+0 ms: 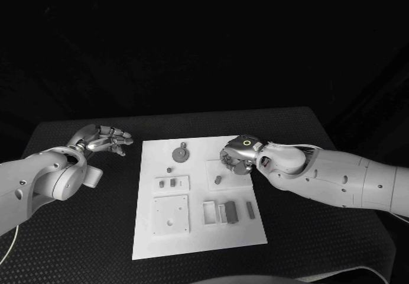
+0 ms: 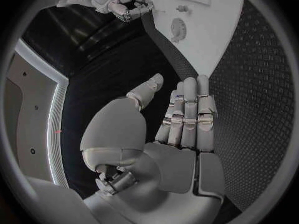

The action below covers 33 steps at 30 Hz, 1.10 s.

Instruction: Assemble the parts on the task board

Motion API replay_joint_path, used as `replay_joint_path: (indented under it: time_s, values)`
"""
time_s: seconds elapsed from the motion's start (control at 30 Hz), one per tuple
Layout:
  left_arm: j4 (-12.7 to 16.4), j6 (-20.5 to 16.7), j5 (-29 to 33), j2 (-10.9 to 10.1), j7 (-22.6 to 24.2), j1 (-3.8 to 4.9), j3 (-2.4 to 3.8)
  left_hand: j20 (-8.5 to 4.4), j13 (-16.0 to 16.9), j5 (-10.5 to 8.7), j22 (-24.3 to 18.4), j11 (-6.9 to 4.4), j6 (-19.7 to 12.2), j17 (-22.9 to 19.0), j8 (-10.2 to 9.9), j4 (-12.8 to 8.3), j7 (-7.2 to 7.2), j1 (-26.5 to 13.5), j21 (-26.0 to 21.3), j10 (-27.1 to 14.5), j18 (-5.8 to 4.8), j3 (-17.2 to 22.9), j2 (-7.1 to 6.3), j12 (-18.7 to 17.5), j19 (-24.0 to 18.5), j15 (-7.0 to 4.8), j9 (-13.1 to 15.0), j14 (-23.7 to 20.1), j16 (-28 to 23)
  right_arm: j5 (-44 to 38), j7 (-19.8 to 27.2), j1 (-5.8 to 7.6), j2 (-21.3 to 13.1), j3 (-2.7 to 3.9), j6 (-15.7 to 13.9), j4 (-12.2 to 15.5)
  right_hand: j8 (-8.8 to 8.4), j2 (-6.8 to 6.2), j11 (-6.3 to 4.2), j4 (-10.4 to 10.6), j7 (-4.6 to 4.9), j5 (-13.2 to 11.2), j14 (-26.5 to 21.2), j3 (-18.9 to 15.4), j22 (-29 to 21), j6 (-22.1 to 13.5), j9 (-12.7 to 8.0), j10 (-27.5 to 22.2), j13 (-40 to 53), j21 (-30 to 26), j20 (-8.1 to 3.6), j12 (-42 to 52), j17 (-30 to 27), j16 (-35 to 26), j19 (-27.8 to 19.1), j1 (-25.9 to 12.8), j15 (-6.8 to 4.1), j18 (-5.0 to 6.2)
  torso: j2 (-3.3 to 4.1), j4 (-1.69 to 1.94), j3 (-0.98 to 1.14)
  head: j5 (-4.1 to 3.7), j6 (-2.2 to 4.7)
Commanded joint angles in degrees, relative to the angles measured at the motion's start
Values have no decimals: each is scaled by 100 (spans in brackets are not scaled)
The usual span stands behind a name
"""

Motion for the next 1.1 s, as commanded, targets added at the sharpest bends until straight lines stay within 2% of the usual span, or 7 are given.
replay_joint_path:
  time_s: [0.03,0.2,0.53,0.83,1.1]
  values:
    - [4,48,5,13,43,2,5,-14,8,-28,-10,-4,-54,10,10,8,1,-36,20,-28,98,-32,16,-29,8,-7,-3,14,-22,-46,-32,-64,-7,-47,165,17,2,30,-3,-204,0,18,-18,254,146,47,-1,51,15,37,-15,17,-7,44,28,-18,-60,166,-2,5,-3,-4,0]
    - [-13,48,5,15,41,2,5,-14,9,-28,-13,-4,-55,11,11,8,2,-36,20,-30,98,-33,18,-28,9,-7,-3,15,-22,-9,-41,-62,-61,-37,92,97,10,16,-12,-202,-8,18,-14,261,146,60,27,71,30,65,-25,19,-9,81,40,-42,-69,166,0,0,0,1,7]
    - [-36,58,5,24,37,2,5,-15,12,-28,-20,-3,-59,15,13,6,3,-35,22,-35,100,-37,18,-27,16,-7,-2,22,-18,71,-34,-52,-116,65,48,189,19,-1,-21,-196,-15,18,-15,273,146,74,59,91,46,96,-34,20,-12,119,48,-66,-78,166,-3,1,0,4,20]
    - [-40,63,5,27,37,2,5,-15,15,-28,-25,-3,-63,17,14,6,4,-37,23,-38,101,-40,18,-27,20,-7,-2,26,-15,140,-22,-32,-141,120,50,238,22,-11,-24,-193,-18,18,-16,278,146,77,76,99,54,112,-39,19,-14,137,52,-79,-81,166,-1,-2,-3,3,20]
    - [-36,65,5,27,34,2,5,-15,17,-28,-30,-3,-67,19,15,6,6,-37,23,-41,102,-43,18,-27,24,-7,-2,29,-13,243,-20,-26,-132,129,138,220,23,-26,-26,-189,-18,17,-19,279,146,78,91,104,62,126,-41,17,-17,154,51,-99,-83,166,0,-4,-3,-4,20]
